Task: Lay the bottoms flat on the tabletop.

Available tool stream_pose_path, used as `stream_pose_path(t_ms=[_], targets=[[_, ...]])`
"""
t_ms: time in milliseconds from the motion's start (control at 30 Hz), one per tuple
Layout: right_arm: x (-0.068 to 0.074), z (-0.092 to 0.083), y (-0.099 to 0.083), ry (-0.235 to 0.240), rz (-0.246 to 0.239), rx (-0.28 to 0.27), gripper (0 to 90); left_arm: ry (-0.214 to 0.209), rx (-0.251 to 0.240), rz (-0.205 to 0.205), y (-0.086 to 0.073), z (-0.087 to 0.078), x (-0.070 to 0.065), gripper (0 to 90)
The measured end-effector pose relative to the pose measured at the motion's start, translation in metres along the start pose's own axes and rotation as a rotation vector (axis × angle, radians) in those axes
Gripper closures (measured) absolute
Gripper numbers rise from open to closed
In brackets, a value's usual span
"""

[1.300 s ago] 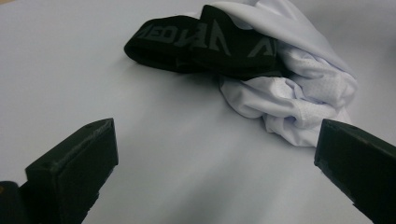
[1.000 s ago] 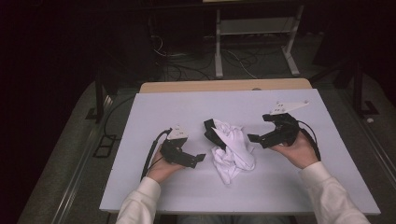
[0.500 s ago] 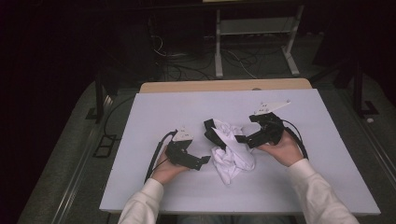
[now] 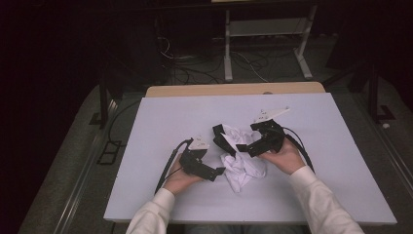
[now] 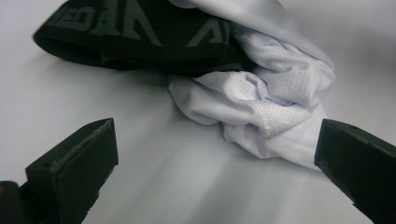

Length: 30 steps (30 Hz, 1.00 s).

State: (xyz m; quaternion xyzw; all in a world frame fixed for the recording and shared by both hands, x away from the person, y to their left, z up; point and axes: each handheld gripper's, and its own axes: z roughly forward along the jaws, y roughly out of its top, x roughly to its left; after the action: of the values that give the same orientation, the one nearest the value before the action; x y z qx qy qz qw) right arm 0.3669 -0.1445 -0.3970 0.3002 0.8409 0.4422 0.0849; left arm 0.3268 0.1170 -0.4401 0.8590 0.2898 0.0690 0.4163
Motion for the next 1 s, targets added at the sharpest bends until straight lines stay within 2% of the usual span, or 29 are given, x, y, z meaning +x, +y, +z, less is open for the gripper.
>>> stream_pose_path(t_ms=[267,400,567,600,733,833,867,967,1000], targets=[[0.005,0.017,0.0,0.026,0.003,0.023,0.0,-0.027,0.029,0.017,0.001,0.012,-0.007,0.0],[0.006,0.024,0.001,0.031,0.009,0.029,0.0,-0.052,0.057,0.017,0.003,0.02,-0.011,0.0],[0.006,0.031,0.002,0.028,0.009,0.034,0.4,-0.062,0.081,0.022,0.003,0.025,-0.013,0.0],[0.006,0.033,0.003,0.031,0.008,0.036,3.9,-0.062,0.083,0.019,0.003,0.026,-0.013,0.0],[0.006,0.037,0.004,0.029,0.005,0.043,6.6,-0.067,0.089,0.014,0.003,0.029,-0.013,1.1],[0.007,0.04,0.005,0.032,-0.005,0.05,13.4,-0.066,0.088,0.024,0.002,0.03,-0.013,6.9],[0.007,0.041,0.005,0.033,-0.004,0.051,14.2,-0.068,0.086,0.025,0.002,0.03,-0.013,11.3],[0.007,0.044,0.006,0.052,-0.005,0.062,19.1,-0.064,0.085,0.037,0.002,0.032,-0.014,14.5],[0.007,0.046,0.006,0.054,-0.009,0.064,26.3,-0.059,0.085,0.04,0.002,0.032,-0.015,20.7]])
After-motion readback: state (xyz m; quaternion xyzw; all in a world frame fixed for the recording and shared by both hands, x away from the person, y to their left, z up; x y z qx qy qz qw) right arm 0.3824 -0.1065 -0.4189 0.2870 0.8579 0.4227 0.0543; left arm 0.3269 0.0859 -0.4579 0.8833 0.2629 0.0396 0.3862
